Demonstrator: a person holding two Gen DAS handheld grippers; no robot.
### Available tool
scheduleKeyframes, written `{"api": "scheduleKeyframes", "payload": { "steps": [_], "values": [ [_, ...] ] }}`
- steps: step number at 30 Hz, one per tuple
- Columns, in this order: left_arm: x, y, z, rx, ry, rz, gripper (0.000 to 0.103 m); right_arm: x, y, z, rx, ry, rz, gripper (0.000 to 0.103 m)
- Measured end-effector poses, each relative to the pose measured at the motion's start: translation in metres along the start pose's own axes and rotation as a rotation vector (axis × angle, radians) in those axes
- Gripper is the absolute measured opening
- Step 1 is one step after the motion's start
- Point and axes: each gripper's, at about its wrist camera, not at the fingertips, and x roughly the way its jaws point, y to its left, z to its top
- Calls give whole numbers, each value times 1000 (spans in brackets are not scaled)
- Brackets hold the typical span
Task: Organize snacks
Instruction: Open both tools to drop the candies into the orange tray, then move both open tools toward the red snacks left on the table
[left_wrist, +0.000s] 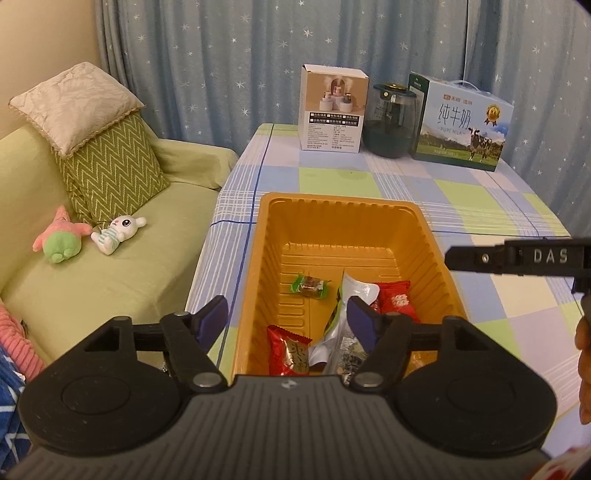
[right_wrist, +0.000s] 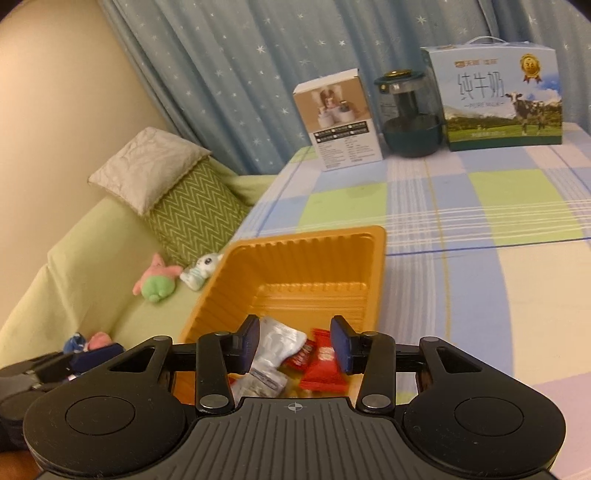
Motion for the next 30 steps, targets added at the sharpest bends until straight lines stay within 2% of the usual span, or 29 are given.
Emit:
{"api": "scheduleKeyframes", "payload": {
  "steps": [3,12,17,25,30],
  "values": [
    [-8,-5,-2,3,-9,2,71,-10,-2,-6,-3,6,-17,44],
    [-42,-23,-9,-3,-37,2,85,-48,3,-23,-46,-4,-79,48],
    [-63,-31,-12,-16,-58,-6,94,-73,5,-33,-51,-20,-109,61],
    [-86,-47,-17,-22,-68,-24,95,-107,2,-45,-65,-41,-160,77],
    [-97,-60,-19,-26,-75,-54,96,-130,-10,-53,-44,-57,-188,80]
  ]
}}
